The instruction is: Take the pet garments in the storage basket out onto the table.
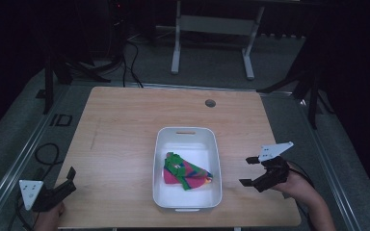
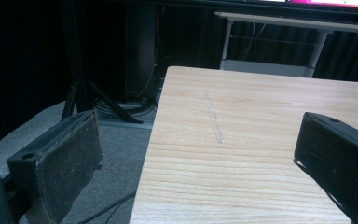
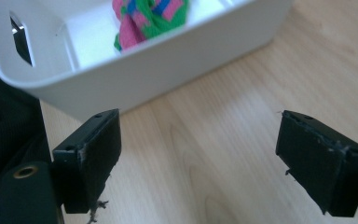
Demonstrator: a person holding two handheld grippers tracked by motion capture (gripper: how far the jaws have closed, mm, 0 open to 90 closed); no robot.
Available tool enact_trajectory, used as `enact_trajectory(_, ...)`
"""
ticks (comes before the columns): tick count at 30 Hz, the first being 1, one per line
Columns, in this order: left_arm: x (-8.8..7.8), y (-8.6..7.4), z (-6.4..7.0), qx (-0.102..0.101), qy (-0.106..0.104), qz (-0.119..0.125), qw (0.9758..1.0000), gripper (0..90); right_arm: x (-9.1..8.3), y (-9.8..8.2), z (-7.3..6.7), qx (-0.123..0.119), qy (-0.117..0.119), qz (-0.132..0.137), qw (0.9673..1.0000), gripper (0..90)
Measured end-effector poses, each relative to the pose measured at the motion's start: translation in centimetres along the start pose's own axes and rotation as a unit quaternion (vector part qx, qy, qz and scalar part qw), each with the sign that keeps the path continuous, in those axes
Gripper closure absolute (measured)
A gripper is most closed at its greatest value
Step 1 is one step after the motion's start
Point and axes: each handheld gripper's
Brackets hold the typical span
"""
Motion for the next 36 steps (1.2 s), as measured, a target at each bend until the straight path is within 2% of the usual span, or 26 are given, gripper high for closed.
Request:
enact_trajectory(2,0.0,0.0,0.0,-0.001,0.000,0.000,1.0000,1.2,0.2,1.2,-0.2,-0.009,0.006,-0.002,0.9999,13.8)
enact_trajectory(4,0.0,0.0,0.0,-0.001,0.000,0.000,1.0000,1.2,0.3,1.5,-0.2,-0.012,0.006,-0.003,0.9999,13.8)
enact_trajectory(7,0.0,0.0,0.0,-0.002,-0.002,0.000,1.0000,1.2,0.8,3.4,-0.6,-0.028,0.013,-0.005,0.9995,13.8)
enact_trajectory(13,0.0,0.0,0.0,-0.002,-0.002,0.000,1.0000,1.2,2.1,5.5,-1.2,-0.057,0.023,-0.013,0.9980,13.4)
enact_trajectory(15,0.0,0.0,0.0,-0.001,-0.002,0.001,1.0000,1.1,2.7,6.2,-1.4,-0.064,0.024,-0.018,0.9975,13.4)
enact_trajectory(18,0.0,0.0,0.0,-0.001,-0.003,0.001,1.0000,1.2,3.8,7.0,-1.6,-0.070,0.038,-0.033,0.9963,13.5)
enact_trajectory(20,0.0,0.0,0.0,-0.001,-0.003,0.000,1.0000,1.1,4.6,7.6,-1.7,-0.076,0.057,-0.039,0.9947,13.3)
enact_trajectory(23,0.0,0.0,0.0,-0.002,-0.004,0.000,1.0000,1.2,5.7,8.3,-2.0,-0.082,0.066,-0.049,0.9932,13.4)
enact_trajectory(29,0.0,0.0,0.0,-0.001,-0.005,0.001,1.0000,1.2,7.9,9.9,-2.6,-0.100,0.076,-0.063,0.9901,13.9)
enact_trajectory(31,0.0,0.0,0.0,-0.001,-0.005,0.001,1.0000,1.2,8.6,10.4,-2.6,-0.102,0.084,-0.064,0.9892,14.0)
enact_trajectory(36,0.0,0.0,0.0,-0.001,-0.007,0.000,1.0000,1.2,10.4,11.3,-2.7,-0.107,0.087,-0.078,0.9873,14.5)
Point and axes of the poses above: each handheld gripper's, and its own axes: x roughly forward along the jaws, y roughly out of its top, z roughly to its right, and after that the axes turned 4 degrees about -x, right-handed
